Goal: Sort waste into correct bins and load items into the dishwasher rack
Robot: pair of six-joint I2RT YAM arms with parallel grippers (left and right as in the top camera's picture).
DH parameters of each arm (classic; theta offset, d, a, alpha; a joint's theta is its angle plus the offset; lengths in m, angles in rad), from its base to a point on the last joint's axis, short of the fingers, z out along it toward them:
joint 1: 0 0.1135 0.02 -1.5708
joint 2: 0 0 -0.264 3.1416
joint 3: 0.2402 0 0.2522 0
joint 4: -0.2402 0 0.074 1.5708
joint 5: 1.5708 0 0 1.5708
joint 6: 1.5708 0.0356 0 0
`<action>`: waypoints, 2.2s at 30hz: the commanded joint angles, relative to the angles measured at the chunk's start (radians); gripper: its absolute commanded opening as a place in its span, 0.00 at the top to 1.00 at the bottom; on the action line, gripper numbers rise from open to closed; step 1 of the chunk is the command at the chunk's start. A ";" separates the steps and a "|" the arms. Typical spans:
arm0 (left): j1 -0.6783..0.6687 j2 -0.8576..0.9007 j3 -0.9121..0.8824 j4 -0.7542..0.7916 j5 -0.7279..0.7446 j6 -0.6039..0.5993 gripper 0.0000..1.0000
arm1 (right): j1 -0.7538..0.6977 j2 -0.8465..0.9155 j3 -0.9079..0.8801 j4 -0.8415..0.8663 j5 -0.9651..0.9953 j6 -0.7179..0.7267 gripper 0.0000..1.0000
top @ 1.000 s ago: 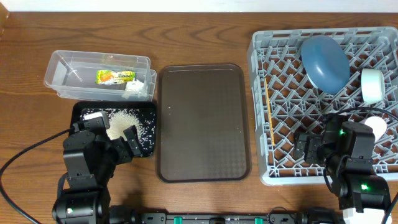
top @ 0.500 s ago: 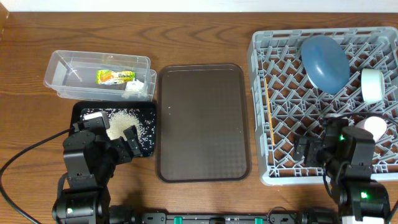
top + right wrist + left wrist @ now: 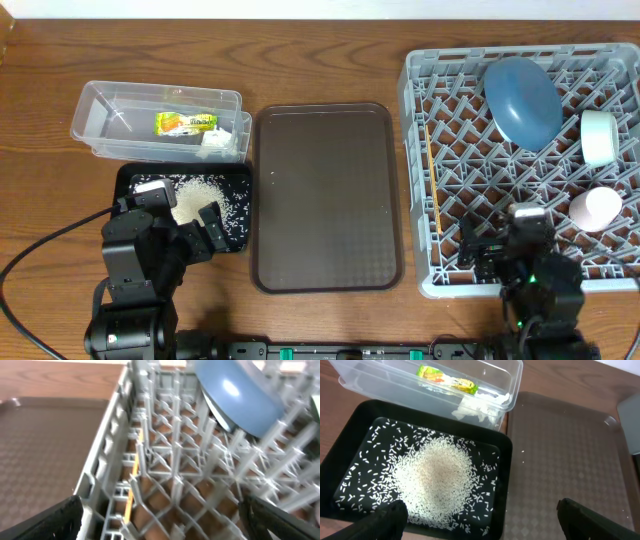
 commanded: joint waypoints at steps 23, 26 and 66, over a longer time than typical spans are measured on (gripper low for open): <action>-0.003 -0.003 -0.002 0.003 -0.001 0.009 0.02 | -0.005 -0.279 -0.334 0.410 0.006 -0.014 0.01; -0.003 -0.003 -0.002 0.003 -0.001 0.009 0.02 | -0.008 -0.279 -0.334 0.410 0.006 -0.014 0.01; -0.003 -0.003 -0.002 0.003 -0.001 0.009 0.02 | -0.007 -0.278 -0.334 0.411 0.005 -0.014 0.01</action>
